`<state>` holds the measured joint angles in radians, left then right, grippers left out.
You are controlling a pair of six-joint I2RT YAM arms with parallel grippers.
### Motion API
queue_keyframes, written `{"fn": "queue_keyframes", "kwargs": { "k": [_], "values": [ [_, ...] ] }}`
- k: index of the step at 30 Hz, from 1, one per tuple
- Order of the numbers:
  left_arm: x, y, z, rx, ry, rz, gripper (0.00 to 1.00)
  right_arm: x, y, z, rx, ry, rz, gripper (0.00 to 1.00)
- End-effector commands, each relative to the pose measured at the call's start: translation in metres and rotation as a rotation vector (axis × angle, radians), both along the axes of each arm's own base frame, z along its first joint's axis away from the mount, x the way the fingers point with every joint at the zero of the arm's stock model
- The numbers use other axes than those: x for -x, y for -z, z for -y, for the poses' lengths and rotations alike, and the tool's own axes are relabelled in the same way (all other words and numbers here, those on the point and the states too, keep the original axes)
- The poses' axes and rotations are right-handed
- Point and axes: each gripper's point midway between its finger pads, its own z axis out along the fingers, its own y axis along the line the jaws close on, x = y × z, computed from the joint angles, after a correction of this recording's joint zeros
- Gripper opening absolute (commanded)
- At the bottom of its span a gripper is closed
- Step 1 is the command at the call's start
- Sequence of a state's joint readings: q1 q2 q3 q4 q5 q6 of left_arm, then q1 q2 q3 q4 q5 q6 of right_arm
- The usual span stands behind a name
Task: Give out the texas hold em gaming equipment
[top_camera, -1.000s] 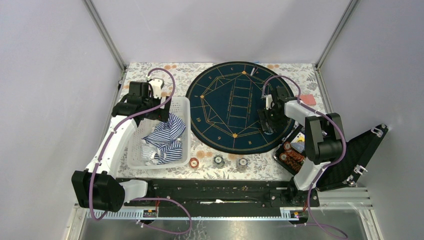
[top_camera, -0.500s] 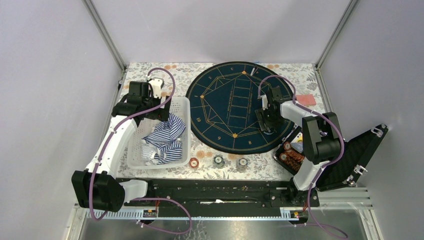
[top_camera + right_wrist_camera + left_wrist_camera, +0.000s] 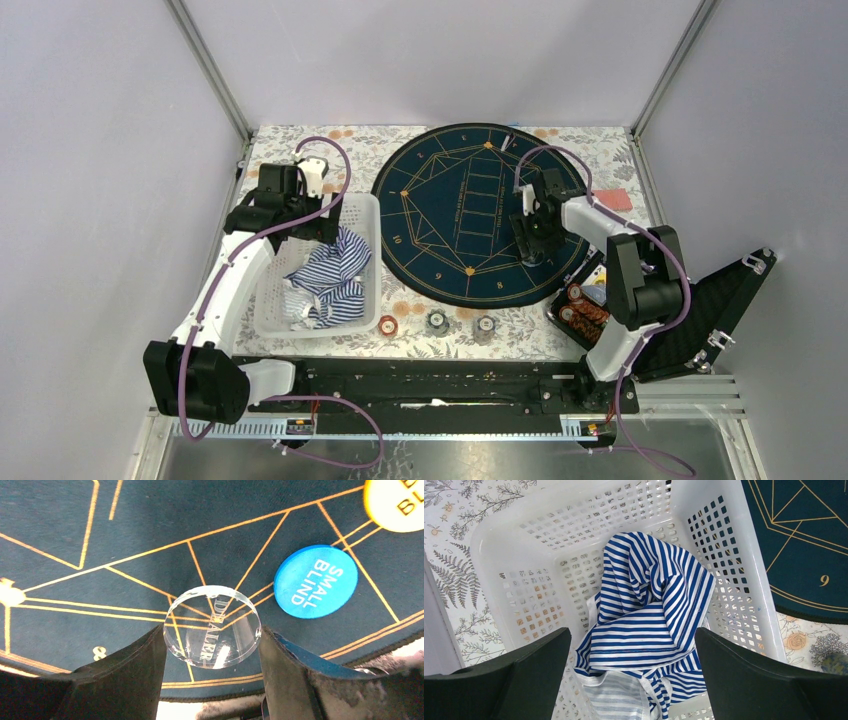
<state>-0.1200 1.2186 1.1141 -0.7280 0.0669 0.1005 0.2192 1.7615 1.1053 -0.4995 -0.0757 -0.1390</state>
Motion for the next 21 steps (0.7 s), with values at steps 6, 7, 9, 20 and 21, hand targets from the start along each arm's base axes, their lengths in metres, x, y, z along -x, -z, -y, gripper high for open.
{"fn": "queue_keyframes", "kwargs": {
  "k": [6, 7, 9, 20, 21],
  "values": [
    [-0.009, -0.018, 0.000, 0.013, -0.002, 0.073, 0.99, -0.070, -0.118, -0.014, -0.087, -0.010, 0.269, 0.47],
    [-0.009, -0.019, 0.000, 0.013, -0.002, 0.075, 0.99, -0.079, -0.124, -0.010, -0.088, 0.003, 0.281, 0.47],
    [-0.007, -0.018, 0.000, 0.011, -0.002, 0.075, 0.99, -0.097, -0.130, -0.001, -0.088, 0.031, 0.292, 0.47],
    [-0.006, -0.017, 0.000, 0.012, 0.002, 0.072, 0.99, -0.178, -0.109, 0.065, -0.024, 0.203, 0.346, 0.45],
    [-0.006, -0.016, 0.000, 0.012, 0.003, 0.071, 0.99, -0.181, -0.106, 0.067, -0.021, 0.207, 0.347, 0.44]
  ]
}}
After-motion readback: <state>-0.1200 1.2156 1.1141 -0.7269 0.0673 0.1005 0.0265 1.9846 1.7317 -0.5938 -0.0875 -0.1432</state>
